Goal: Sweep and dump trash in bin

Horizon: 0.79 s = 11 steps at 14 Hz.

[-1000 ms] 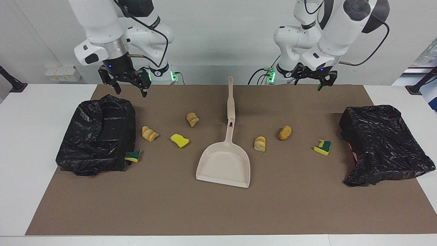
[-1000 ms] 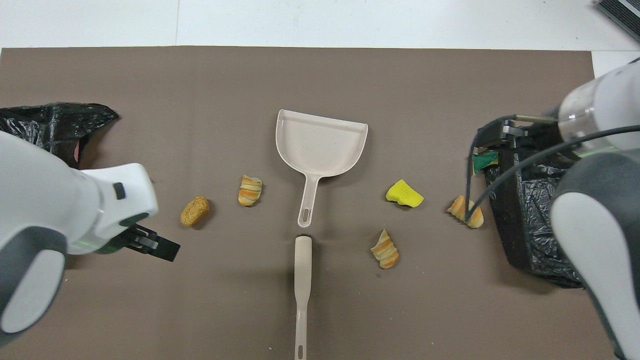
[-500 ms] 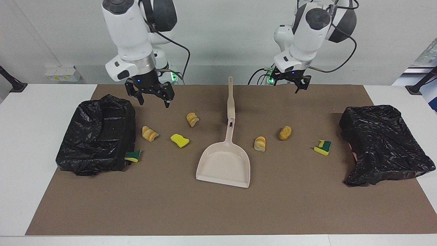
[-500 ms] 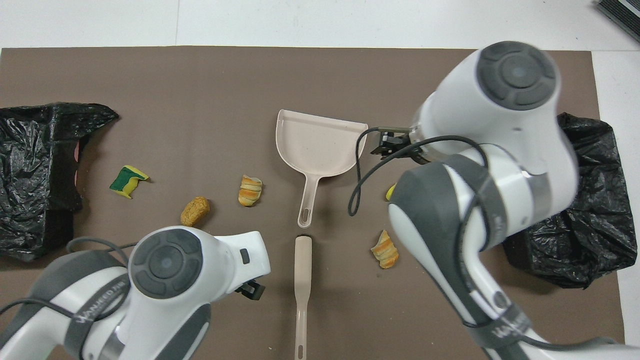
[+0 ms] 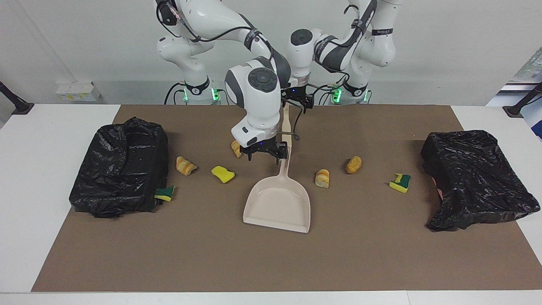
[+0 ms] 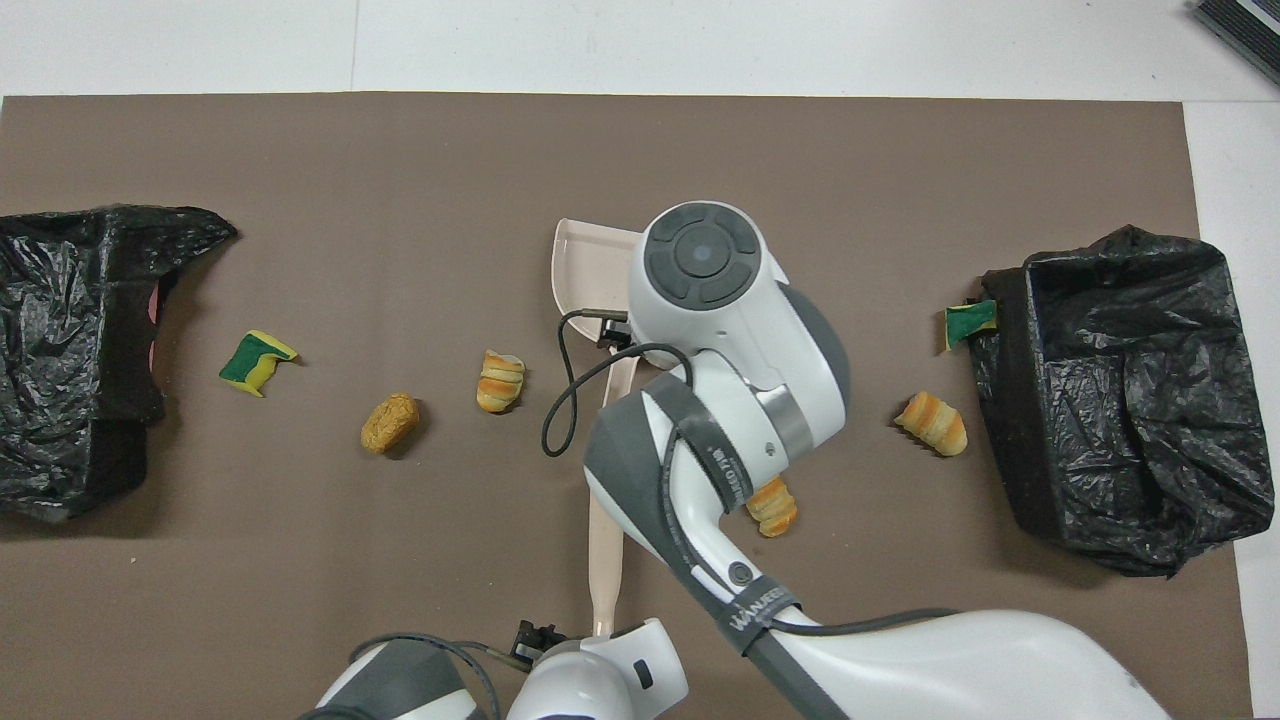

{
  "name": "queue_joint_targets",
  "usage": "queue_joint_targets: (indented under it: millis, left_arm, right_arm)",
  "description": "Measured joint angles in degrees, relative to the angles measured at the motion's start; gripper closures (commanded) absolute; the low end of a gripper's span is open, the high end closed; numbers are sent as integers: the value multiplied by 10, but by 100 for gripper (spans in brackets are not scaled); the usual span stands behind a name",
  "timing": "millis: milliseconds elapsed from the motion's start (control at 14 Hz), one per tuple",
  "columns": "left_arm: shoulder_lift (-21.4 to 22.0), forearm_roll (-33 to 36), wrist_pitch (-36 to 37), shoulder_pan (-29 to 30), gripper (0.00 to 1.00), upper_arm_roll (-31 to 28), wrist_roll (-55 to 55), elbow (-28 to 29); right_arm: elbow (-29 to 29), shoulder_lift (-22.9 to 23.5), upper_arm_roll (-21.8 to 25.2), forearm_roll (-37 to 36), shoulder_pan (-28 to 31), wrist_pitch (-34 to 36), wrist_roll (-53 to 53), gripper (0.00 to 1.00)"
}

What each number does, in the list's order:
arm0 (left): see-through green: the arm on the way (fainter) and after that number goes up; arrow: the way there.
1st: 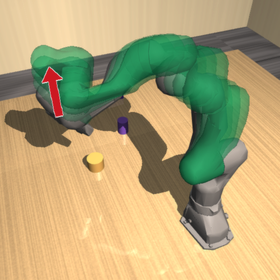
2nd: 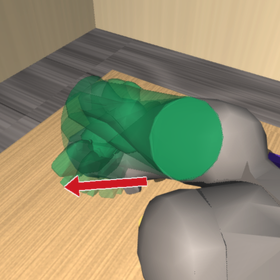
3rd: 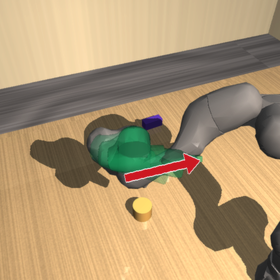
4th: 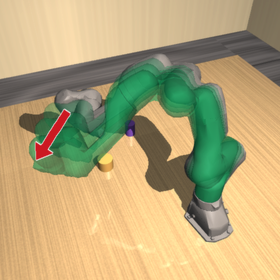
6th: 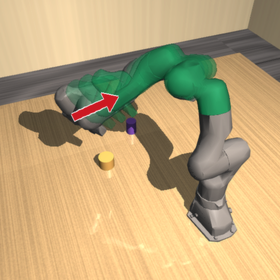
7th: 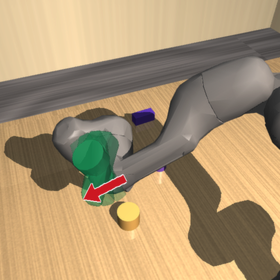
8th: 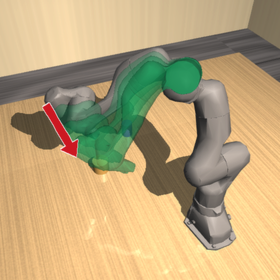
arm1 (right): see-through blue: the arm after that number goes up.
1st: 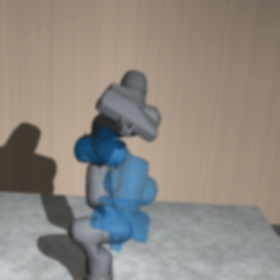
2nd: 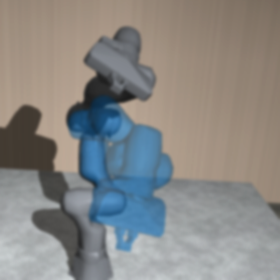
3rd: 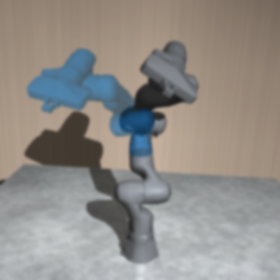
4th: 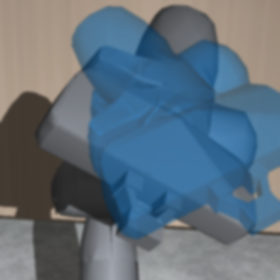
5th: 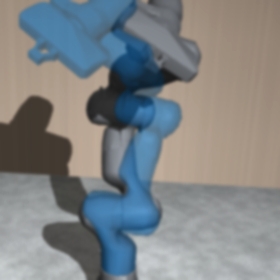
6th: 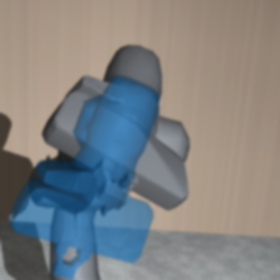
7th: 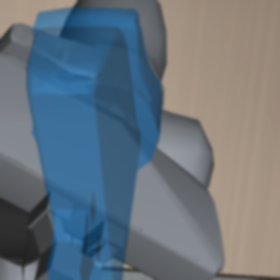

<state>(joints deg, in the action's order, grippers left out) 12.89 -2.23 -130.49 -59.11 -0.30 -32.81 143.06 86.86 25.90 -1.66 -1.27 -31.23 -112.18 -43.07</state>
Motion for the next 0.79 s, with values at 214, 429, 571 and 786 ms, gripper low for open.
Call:
queue_joint_targets:
  millis: [214, 429, 571, 786]
  left_arm:
    - [-3, 0, -61, -23, 0, 0, -38, 39]
    - [-3, 0, -66, -23, 76, -4, -39, 44]
    - [-3, 0, -66, -23, 100, -5, -39, 44]
    - [-3, 0, -66, -22, 100, -8, -41, 44]
  right_arm:
    - [0, 30, 0, 0, -20, -39, -9, 12]
    - [0, 32, -5, 3, -21, -41, -7, 20]
    - [5, 32, -15, 12, -21, -41, -6, 20]
    - [14, 31, -23, 27, -21, -42, 8, 23]
